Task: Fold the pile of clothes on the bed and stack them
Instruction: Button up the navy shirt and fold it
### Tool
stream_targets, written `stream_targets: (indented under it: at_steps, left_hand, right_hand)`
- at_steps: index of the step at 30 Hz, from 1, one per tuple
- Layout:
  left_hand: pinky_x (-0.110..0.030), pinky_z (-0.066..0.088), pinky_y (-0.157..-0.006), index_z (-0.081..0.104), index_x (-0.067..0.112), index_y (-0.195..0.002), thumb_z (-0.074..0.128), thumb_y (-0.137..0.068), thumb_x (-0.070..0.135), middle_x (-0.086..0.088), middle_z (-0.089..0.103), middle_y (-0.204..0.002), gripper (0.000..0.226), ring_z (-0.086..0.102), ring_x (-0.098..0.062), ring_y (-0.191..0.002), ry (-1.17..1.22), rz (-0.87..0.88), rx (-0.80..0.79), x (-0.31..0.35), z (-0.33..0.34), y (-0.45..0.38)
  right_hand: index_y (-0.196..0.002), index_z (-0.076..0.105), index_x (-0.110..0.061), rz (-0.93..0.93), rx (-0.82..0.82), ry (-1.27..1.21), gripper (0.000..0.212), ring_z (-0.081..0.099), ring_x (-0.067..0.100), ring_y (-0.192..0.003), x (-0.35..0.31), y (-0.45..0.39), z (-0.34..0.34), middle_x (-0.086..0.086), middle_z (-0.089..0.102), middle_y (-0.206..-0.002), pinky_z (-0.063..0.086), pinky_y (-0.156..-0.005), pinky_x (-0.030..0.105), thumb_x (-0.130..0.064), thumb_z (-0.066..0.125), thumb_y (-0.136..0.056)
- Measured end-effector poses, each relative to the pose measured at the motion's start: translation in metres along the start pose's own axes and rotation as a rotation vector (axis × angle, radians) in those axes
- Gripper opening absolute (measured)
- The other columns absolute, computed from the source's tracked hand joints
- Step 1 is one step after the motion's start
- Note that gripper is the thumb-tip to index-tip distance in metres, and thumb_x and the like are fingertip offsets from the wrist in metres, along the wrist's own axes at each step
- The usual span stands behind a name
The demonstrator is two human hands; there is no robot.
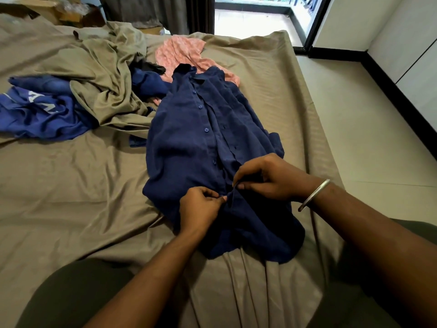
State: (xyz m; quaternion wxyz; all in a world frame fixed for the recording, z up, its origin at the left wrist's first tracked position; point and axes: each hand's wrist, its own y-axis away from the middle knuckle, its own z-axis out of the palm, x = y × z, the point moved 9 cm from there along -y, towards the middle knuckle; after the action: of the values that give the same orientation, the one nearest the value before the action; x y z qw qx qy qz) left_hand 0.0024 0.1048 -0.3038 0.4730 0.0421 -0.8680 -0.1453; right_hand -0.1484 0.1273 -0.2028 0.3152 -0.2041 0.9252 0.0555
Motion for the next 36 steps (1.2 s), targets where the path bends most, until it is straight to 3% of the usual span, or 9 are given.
stream_targets:
  at_steps: [3,6,12,18,22,29,32,34,36]
  left_hand:
    - [-0.018,0.050,-0.061,0.072,0.020,-0.078,0.084,-0.075,0.034,0.008,0.070,-0.067,0.018,0.066,-0.004,-0.068,0.040,0.005,-0.016,0.001,0.000,0.002]
    - [-0.009,0.044,-0.055,0.072,0.022,-0.078,0.084,-0.075,0.032,0.010,0.069,-0.068,0.016,0.063,0.002,-0.063,0.069,0.046,0.012,0.007,-0.009,0.008]
    - [-0.032,0.059,-0.066,0.072,0.019,-0.076,0.080,-0.081,0.026,0.003,0.070,-0.066,0.011,0.069,-0.012,-0.066,0.124,0.028,-0.017,0.002,-0.013,0.008]
    - [-0.032,0.056,-0.061,0.075,0.017,-0.086,0.075,-0.085,0.018,-0.004,0.076,-0.079,0.002,0.073,-0.022,-0.078,0.410,-0.055,-0.138,0.002,-0.006,0.011]
    - [-0.029,0.054,-0.057,0.075,0.018,-0.078,0.068,-0.091,0.016,-0.001,0.074,-0.072,0.015,0.068,-0.012,-0.064,0.503,-0.091,-0.199,0.007,-0.002,0.012]
    - [-0.027,0.051,-0.055,0.075,0.011,-0.076,0.064,-0.093,0.014,-0.011,0.070,-0.069,0.021,0.062,-0.017,-0.061,0.490,-0.030,-0.240,0.010,0.000,0.010]
    - [-0.037,0.052,-0.070,0.076,0.016,-0.072,0.065,-0.092,0.013,-0.020,0.072,-0.078,0.023,0.063,-0.024,-0.070,0.455,0.017,-0.243,0.013,-0.002,0.008]
    - [-0.037,0.051,-0.072,0.076,0.017,-0.071,0.066,-0.092,0.014,-0.021,0.072,-0.081,0.024,0.063,-0.024,-0.072,0.429,0.033,-0.247,0.014,-0.004,0.008]
    - [-0.034,0.047,-0.063,0.073,0.011,-0.068,0.065,-0.093,0.018,-0.017,0.067,-0.065,0.028,0.058,-0.020,-0.063,0.412,0.050,-0.261,0.018,-0.004,0.008]
  right_hand:
    - [-0.100,0.075,-0.024,0.000,-0.037,0.056,0.013,0.060,-0.001,-0.089,0.002,-0.001,0.006,-0.018,0.062,-0.094,0.048,-0.082,0.018,-0.021,0.071,-0.088]
    - [-0.098,0.075,-0.026,-0.036,-0.075,0.110,0.013,0.060,0.003,-0.094,0.000,-0.002,0.013,-0.016,0.061,-0.105,0.052,-0.083,0.028,-0.021,0.070,-0.087]
    - [-0.101,0.073,-0.028,-0.073,-0.052,0.120,0.015,0.064,0.003,-0.094,-0.007,-0.006,0.020,-0.015,0.070,-0.102,0.055,-0.080,0.035,-0.025,0.063,-0.090]
    - [-0.103,0.074,-0.033,-0.073,0.061,0.154,0.018,0.069,0.004,-0.081,-0.011,-0.008,0.018,-0.014,0.074,-0.091,0.056,-0.072,0.031,-0.029,0.064,-0.089]
    - [-0.098,0.074,-0.030,-0.102,0.137,0.174,0.017,0.066,0.005,-0.080,-0.017,-0.008,0.014,-0.013,0.071,-0.093,0.055,-0.068,0.028,-0.034,0.061,-0.090]
    - [-0.101,0.074,-0.028,-0.133,0.110,0.240,0.022,0.066,0.005,-0.084,-0.018,-0.009,0.022,-0.013,0.071,-0.096,0.056,-0.066,0.028,-0.037,0.056,-0.091]
    - [-0.100,0.075,-0.027,-0.128,0.104,0.237,0.014,0.067,0.005,-0.083,-0.018,-0.011,0.022,-0.012,0.072,-0.095,0.056,-0.067,0.025,-0.030,0.065,-0.090]
    - [-0.099,0.075,-0.026,-0.117,0.109,0.224,0.019,0.067,0.005,-0.083,-0.018,-0.011,0.021,-0.012,0.072,-0.095,0.056,-0.067,0.024,-0.034,0.060,-0.090]
    - [-0.100,0.075,-0.026,-0.101,0.108,0.220,0.021,0.067,0.005,-0.084,-0.015,-0.011,0.021,-0.012,0.071,-0.096,0.054,-0.068,0.022,-0.035,0.059,-0.090]
